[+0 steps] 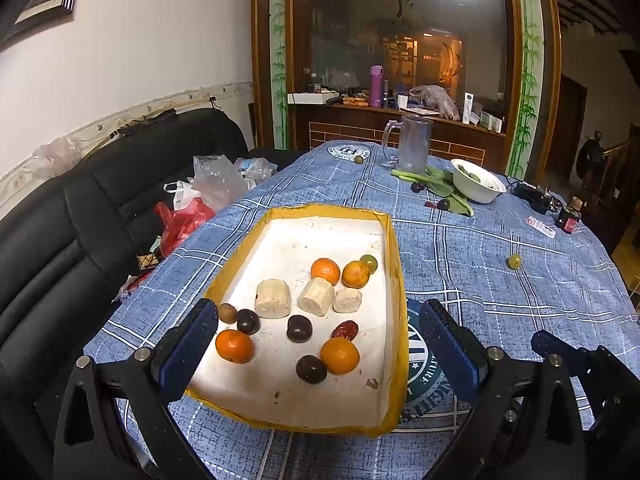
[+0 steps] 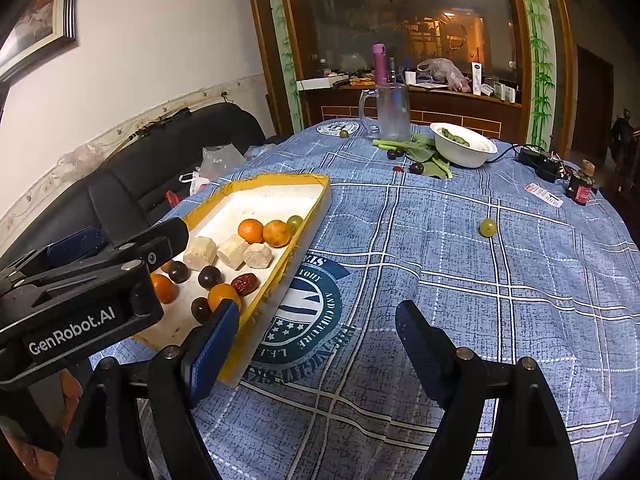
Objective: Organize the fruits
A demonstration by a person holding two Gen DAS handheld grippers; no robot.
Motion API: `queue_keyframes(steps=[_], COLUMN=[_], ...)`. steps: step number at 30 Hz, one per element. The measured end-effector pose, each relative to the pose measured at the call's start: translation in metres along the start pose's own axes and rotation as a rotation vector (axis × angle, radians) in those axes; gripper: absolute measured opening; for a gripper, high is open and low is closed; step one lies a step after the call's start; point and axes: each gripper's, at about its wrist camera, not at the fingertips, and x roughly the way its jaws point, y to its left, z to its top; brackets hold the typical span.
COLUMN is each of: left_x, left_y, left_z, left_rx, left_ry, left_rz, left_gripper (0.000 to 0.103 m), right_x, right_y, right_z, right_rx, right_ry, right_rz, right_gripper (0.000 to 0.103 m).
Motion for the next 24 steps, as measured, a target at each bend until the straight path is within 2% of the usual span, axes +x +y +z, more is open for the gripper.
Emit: queue_keyframes(steps=[4, 6, 8, 9, 11, 13, 15, 20, 22, 24], left_x=[-0.006, -0.015, -0.029, -0.042, -0.059, -0.079, -0.092, -0.093, -0.09, -0.085], left_y=[0.004, 0.008, 0.013, 0.016, 0.019, 0.024, 0.028, 0.037, 0.041, 0.042], left_z=[0.0, 0.0, -0.001, -0.002, -0.004, -0.005, -0.003, 0.007, 0.009, 0.009], left_rx=[-0.018, -0.04, -0.063, -0.077, -0.096, -0.113, -0.117, -0.145, -0.152, -0.147], left_ry=[-0.024, -0.067, -0.141, -0.21, -0.299, -0.4, -0.45, -0.406, -0.387, -0.334], left_rz=[0.002, 0.022, 0.068, 0.106, 0.129, 0.111, 0.064, -0.042, -0.051, -0.024], left_gripper=[0.1, 0.1, 0.1, 0.1, 0.103, 0.103, 0.103, 0.103, 0.103, 0.103], right_x=[-0.002, -0.004, -0.006, -0.008, -0.01, -0.014, -0.018, -0.024, -0.027, -0.029], right_y=[0.003, 0.005, 0.008, 0.01, 0.013, 0.016, 0.018, 0.023, 0.026, 0.029], right_z=[0.0, 0.0, 0.0, 0.0, 0.0, -0.001, -0.001, 0.0, -0.001, -0.001], right_rx=[-0.007, -0.012, -0.021, -0.028, -0.039, -0.051, -0.056, -0.073, -0.082, -0.093], right_ry=[-0.004, -0.006, -0.011, -0.016, -0.023, -0.034, -0.044, -0.059, -0.065, -0.069], right_rz=[-0.004, -0.005, -0.009, -0.012, -0.015, -0.017, -0.013, -0.008, -0.008, -0.01], right_gripper=[0.085, 0.085, 0.085, 0.085, 0.085, 0.085, 0.086, 0.086, 0.087, 0.087])
